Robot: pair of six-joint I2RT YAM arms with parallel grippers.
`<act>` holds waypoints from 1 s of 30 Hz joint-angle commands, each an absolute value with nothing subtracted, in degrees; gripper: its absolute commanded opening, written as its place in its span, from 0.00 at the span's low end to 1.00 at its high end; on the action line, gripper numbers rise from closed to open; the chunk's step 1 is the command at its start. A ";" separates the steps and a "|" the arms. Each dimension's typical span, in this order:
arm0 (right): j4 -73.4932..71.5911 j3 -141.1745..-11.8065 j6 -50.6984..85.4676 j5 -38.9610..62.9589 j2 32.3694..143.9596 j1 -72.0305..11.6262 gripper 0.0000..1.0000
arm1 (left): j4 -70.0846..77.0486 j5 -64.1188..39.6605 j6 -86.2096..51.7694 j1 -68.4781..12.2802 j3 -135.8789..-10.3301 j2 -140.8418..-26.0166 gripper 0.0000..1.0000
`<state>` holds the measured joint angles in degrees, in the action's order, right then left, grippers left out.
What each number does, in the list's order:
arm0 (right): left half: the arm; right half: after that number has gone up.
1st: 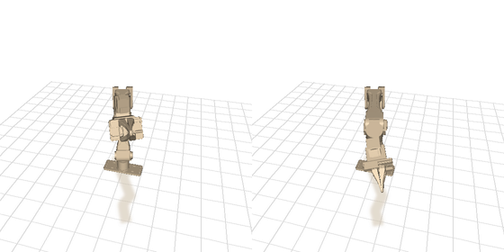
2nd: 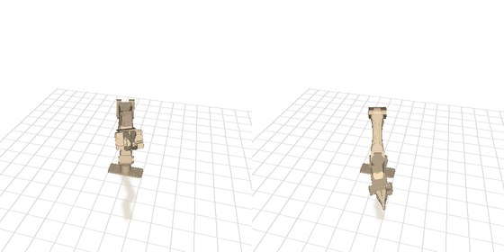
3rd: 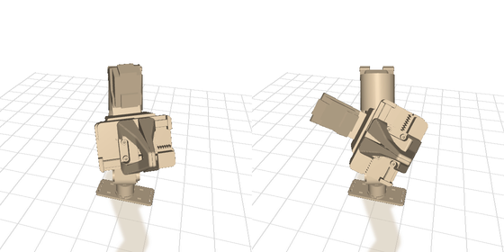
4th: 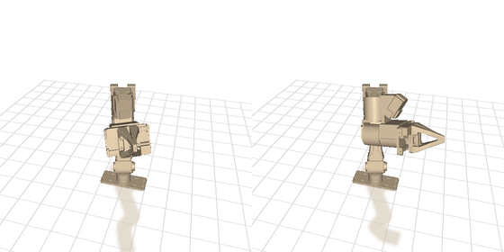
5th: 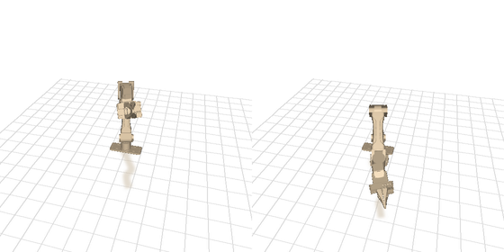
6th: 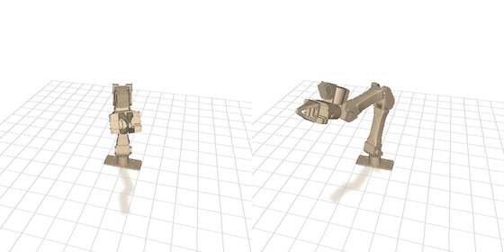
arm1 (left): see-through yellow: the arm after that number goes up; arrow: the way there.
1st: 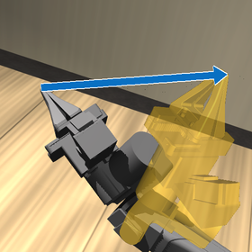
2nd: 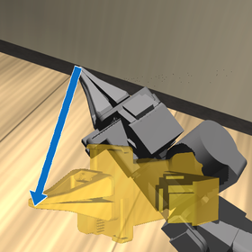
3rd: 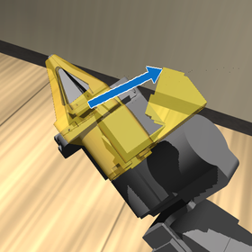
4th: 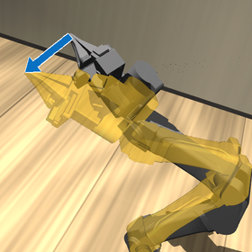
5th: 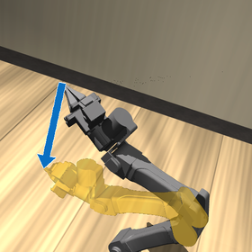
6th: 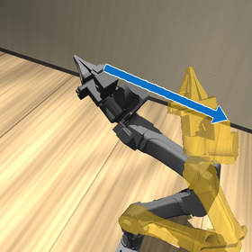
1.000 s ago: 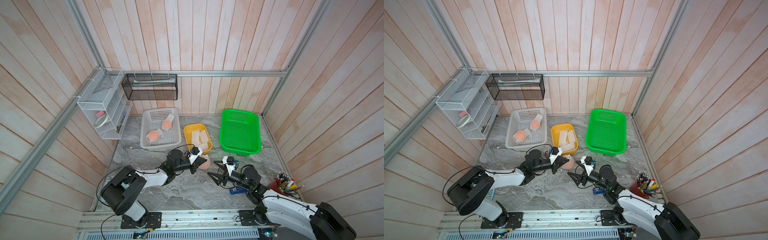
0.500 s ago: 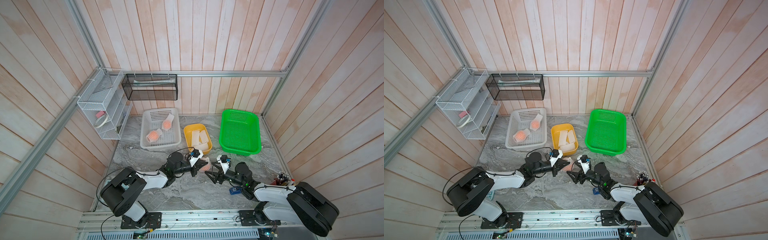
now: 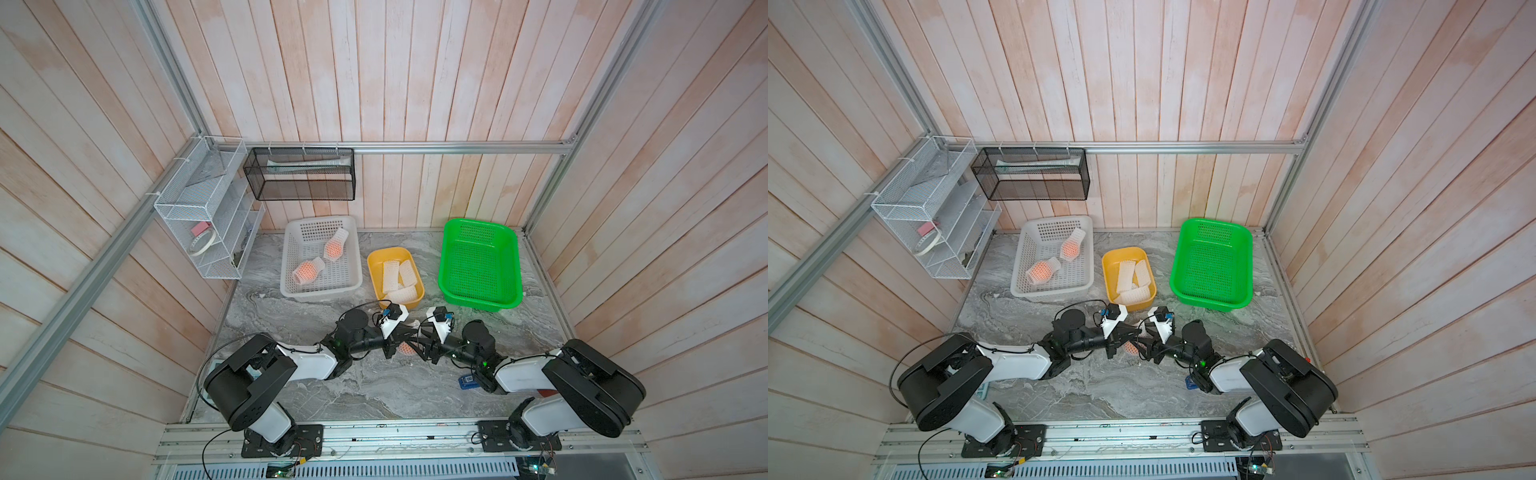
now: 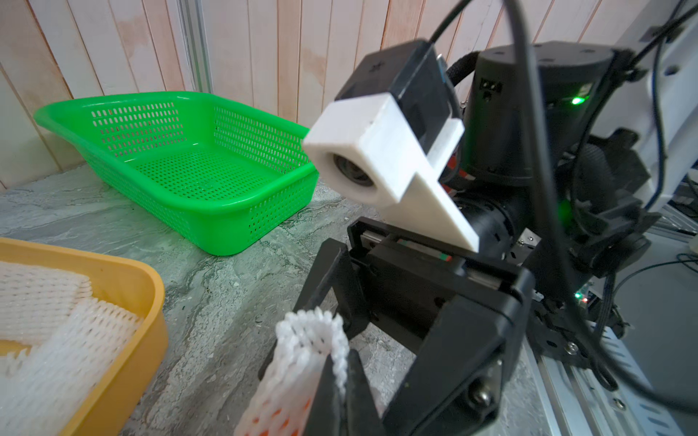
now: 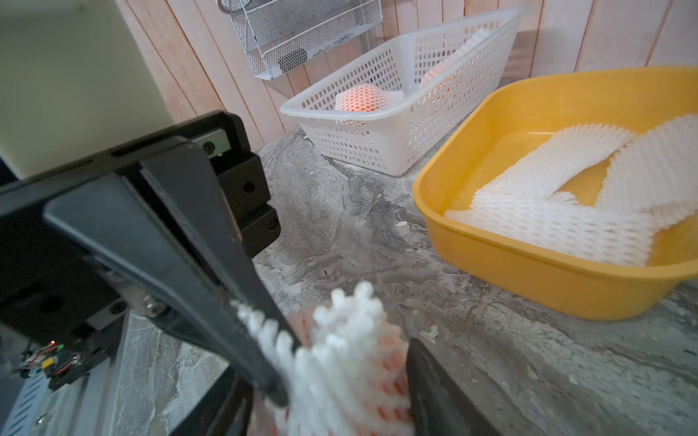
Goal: Remove foam nets from oranges
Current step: Remove the foam net from the orange.
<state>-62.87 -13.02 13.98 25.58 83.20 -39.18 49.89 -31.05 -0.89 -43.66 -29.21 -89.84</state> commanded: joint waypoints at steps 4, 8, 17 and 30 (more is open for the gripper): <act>-61.97 -13.88 12.64 25.05 81.74 -38.94 0.25 | 51.36 -31.41 -1.83 -44.30 -29.56 -89.34 0.00; -58.37 -15.58 11.39 25.41 81.41 -39.20 0.00 | 53.67 -31.45 -3.99 -44.27 -29.86 -89.57 0.00; -55.95 -14.20 5.84 15.29 77.02 -39.99 0.00 | 61.21 -33.40 -16.02 -39.46 -25.74 -84.20 0.82; -64.27 -9.97 -0.42 19.18 76.21 -39.89 0.00 | 49.36 -49.40 -7.51 -36.36 -21.63 -80.61 0.99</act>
